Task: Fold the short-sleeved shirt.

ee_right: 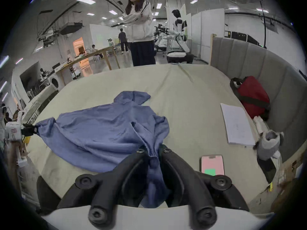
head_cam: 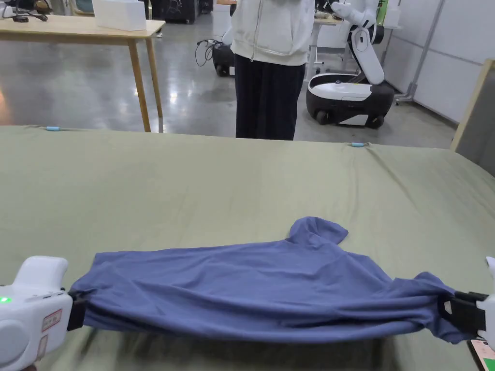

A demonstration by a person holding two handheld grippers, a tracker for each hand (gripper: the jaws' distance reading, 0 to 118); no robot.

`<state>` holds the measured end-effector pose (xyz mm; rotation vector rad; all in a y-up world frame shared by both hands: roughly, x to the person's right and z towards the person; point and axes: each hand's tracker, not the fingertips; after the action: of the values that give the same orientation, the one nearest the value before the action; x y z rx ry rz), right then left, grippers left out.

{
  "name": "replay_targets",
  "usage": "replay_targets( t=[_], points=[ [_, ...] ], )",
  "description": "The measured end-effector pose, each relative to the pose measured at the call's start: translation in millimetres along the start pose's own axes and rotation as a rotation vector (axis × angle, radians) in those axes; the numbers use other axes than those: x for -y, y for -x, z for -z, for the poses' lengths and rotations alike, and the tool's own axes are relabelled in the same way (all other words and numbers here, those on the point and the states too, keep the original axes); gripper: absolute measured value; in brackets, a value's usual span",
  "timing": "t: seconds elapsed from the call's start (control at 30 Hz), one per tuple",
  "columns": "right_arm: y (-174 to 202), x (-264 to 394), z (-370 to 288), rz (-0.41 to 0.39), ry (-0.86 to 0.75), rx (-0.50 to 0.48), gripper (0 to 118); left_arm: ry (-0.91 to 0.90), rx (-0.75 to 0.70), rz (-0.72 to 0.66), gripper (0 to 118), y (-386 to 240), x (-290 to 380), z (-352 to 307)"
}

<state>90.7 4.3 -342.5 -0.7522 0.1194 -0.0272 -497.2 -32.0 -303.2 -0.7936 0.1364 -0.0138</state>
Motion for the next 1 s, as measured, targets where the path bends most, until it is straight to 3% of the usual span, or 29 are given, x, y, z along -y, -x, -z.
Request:
replay_targets(
  t=[0.2, 0.3, 0.43, 0.47, 0.5, 0.53, 0.57, 0.6, 0.77, 0.8, 0.83, 0.87, 0.9, 1.0],
  points=[
    [10.9, 69.3, -1.7, 0.000, 0.089, -0.025, 12, 0.071, 0.011, -0.054, 2, 11.5, 68.5, -23.9],
    [10.2, 97.6, 25.1, -0.023, 0.120, 0.015, 12, 0.109, 0.019, -0.098, 2, 15.2, 96.9, -12.1],
    [1.6, 110.0, 42.9, 0.021, 0.158, 0.007, 12, 0.074, 0.005, -0.119, 4, 15.3, 107.4, -5.9],
    [-0.5, 106.7, 40.3, 0.020, 0.157, 0.015, 14, 0.064, -0.011, -0.114, 12, 14.6, 105.9, -7.8],
    [-1.9, 103.6, 36.1, 0.027, 0.146, 0.017, 34, 0.058, -0.033, -0.099, 46, 13.9, 103.9, -11.8],
    [-0.2, 101.4, 31.7, 0.010, 0.124, 0.028, 70, 0.040, -0.029, -0.094, 88, 13.5, 101.8, -18.2],
    [3.9, 98.0, 26.3, -0.030, 0.103, 0.046, 102, -0.016, -0.022, -0.096, 112, 11.4, 98.6, -27.9],
    [11.2, 92.7, 16.2, -0.060, 0.052, 0.059, 113, -0.067, -0.034, -0.105, 114, 8.0, 93.1, -38.6],
    [49.3, 71.7, -3.8, -0.118, -0.129, 0.020, 108, -0.175, -0.070, -0.042, 108, -12.4, 77.4, -54.9],
    [57.1, 68.0, -3.3, -0.134, -0.146, 0.007, 86, -0.158, -0.073, -0.038, 91, -15.9, 74.6, -52.6],
    [64.9, 65.4, 1.0, -0.136, -0.153, 0.014, 50, -0.147, -0.075, -0.031, 59, -18.7, 72.1, -46.1],
    [69.4, 64.0, 5.1, -0.140, -0.156, 0.018, 13, -0.135, -0.077, -0.030, 13, -19.4, 70.2, -41.3],
    [74.5, 62.5, 10.3, -0.150, -0.161, 0.021, 3, -0.120, -0.091, -0.049, 0, -19.3, 70.3, -34.7],
    [83.4, 53.9, 25.0, -0.139, -0.136, -0.034, 3, -0.097, -0.049, -0.053, 0, -12.8, 61.5, -16.2]
  ],
)
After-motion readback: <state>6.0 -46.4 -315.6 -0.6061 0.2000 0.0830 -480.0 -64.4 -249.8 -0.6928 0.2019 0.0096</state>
